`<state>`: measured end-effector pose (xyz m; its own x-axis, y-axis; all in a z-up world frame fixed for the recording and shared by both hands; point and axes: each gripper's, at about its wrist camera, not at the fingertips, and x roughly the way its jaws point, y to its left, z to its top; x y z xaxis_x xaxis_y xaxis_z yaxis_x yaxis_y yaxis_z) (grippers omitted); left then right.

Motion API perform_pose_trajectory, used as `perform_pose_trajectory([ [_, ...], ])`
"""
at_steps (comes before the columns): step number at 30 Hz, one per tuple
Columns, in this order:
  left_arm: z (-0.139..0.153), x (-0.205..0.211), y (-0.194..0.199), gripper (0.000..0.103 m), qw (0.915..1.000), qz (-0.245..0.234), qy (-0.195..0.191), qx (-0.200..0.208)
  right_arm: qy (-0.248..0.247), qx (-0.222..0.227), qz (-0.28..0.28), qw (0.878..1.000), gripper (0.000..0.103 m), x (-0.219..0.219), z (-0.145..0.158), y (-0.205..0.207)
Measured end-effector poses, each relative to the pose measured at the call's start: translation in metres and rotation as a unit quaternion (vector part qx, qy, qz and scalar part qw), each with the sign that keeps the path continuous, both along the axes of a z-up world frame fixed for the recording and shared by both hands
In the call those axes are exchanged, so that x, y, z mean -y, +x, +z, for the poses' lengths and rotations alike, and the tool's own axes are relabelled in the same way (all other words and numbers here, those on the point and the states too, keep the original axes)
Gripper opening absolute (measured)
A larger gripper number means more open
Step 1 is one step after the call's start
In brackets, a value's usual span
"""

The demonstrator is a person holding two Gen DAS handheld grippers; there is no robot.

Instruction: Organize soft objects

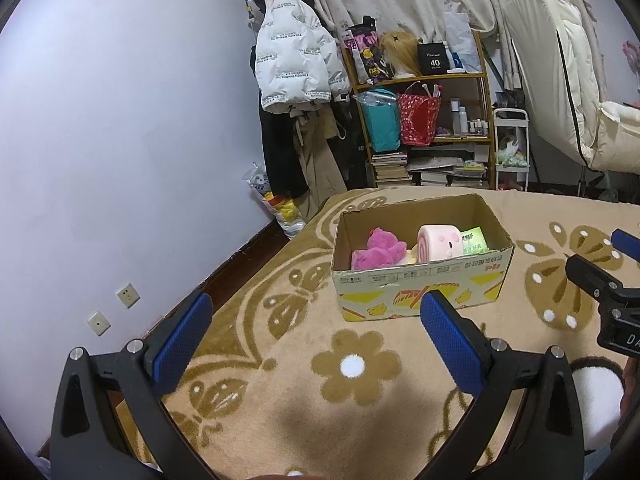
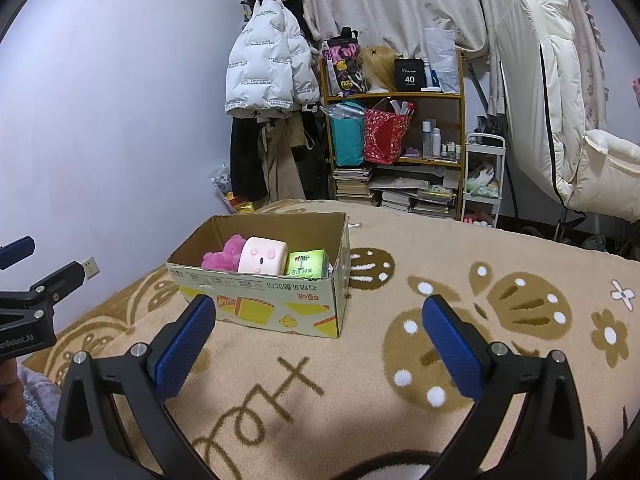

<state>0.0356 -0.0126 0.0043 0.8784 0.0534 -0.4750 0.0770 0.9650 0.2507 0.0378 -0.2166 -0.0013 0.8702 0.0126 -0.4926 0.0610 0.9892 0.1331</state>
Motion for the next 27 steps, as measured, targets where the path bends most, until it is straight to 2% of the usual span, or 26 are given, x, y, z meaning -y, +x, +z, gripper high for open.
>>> perform_pose_trajectory([
  [27,0.0009,0.0004,-0.0020,0.103,1.0000,-0.004,0.000,-0.005,-0.002,0.000,0.000,1.000,0.103,0.0004,-0.0043,-0.0005],
])
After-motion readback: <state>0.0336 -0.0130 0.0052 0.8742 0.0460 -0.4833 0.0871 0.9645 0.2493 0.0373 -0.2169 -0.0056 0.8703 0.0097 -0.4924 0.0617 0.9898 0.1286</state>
